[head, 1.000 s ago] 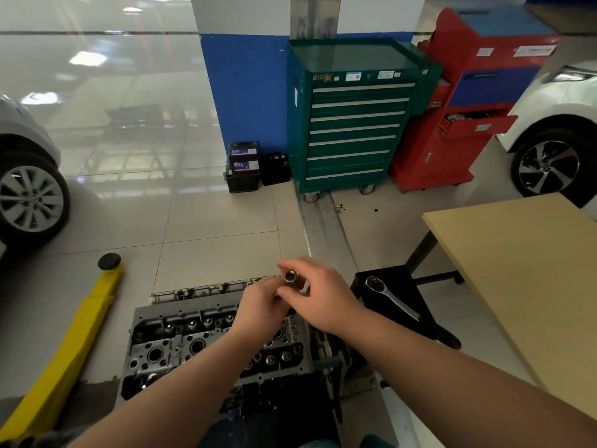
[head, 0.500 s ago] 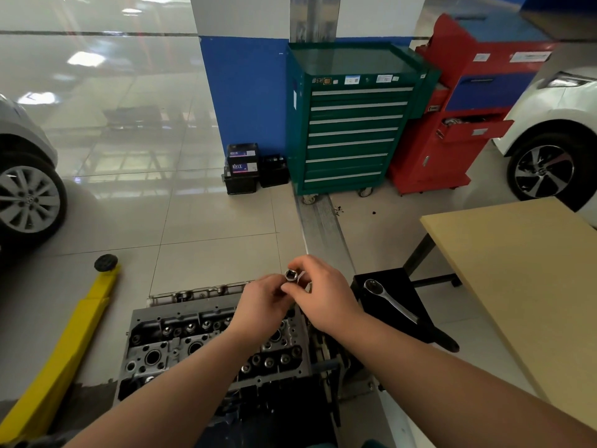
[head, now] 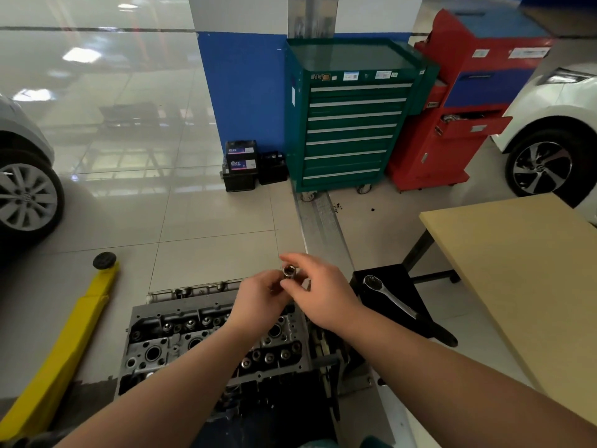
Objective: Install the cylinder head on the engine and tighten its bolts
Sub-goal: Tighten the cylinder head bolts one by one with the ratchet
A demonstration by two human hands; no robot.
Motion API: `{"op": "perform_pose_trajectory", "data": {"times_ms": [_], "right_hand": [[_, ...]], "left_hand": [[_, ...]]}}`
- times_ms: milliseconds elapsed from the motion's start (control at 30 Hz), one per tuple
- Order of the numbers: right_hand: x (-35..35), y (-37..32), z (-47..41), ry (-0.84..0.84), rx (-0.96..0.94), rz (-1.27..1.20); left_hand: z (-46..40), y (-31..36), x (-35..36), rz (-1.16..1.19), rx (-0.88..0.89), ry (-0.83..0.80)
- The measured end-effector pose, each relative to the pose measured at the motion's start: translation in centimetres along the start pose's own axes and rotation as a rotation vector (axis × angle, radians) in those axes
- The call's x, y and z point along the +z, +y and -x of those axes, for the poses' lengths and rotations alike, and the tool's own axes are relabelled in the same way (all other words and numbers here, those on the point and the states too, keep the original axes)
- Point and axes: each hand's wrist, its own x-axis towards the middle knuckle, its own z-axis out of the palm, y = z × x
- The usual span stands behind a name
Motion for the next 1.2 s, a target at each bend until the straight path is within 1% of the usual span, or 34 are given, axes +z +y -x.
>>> {"op": "perform_pose_trajectory", "data": {"times_ms": [67,133,200,267,300,367,433,467,600,667,733,833,933,1000,1067,1133,1200], "right_hand": [[-0.4,0.3,-0.2,0.001,-0.043,0.046],[-0.4,0.2,-0.4,0.044,0.009,0.071],[-0.3,-0.2,-0.7,0.058,0.066,0.126],[0.0,-0.4,-0.8,0.052,0.083,0.185],[0.1,-0.5,-0.8,0.045,0.083,0.192],[0.0,-0.5,-0.5,-0.008,0.049,0.159],[-0.4,-0.3,-0.4,-0.08,-0.011,0.116],[-0.5,-0.3,-0.4,-0.089,-0.018,0.11],[-0.7,-0.9,-0.9,-0.001,0.067,0.226],[-0.6,-1.2,-1.1,0.034,0.088,0.315],[-0.4,-1.3,-0.9,0.062,0.1,0.382],[-0.7,-1.1,-0.5,0.064,0.034,0.432],[-1.5,-0.7,-0.2,-0.065,-0.096,0.317],[-1.5,-0.6,0.0,-0.095,-0.123,0.293],[-1.1,-0.9,-0.1,-0.037,-0.071,0.357],[-0.5,-1.4,-0.5,0.021,-0.027,0.512],[0.0,-1.9,-0.7,0.049,-0.039,0.625]], "left_hand": [[0.0,-0.1,-0.3,-0.02,0.064,-0.07],[-0.1,0.1,-0.3,0.024,0.072,-0.101],[0.1,0.3,-0.1,0.087,0.022,-0.061],[0.2,0.3,0.1,0.072,-0.035,0.023],[0.2,0.2,0.2,0.043,-0.05,0.051],[0.3,0.2,0.1,-0.006,-0.021,0.05],[0.2,0.2,-0.2,-0.008,0.023,-0.002],[0.0,0.1,-0.3,0.004,0.028,-0.033],[-0.2,0.3,-0.7,0.08,0.011,-0.11],[0.1,0.6,-0.5,0.108,0.006,-0.079],[0.3,0.6,-0.2,0.116,-0.014,-0.005],[0.4,0.2,0.2,0.038,0.035,0.037],[0.3,0.2,-0.1,-0.043,0.129,-0.014],[0.4,0.0,-0.4,-0.018,0.147,-0.073],[0.4,0.1,-0.3,0.027,0.097,-0.101],[0.4,0.3,0.1,0.029,0.046,-0.049],[0.5,0.3,0.4,0.018,0.017,0.014]]}}
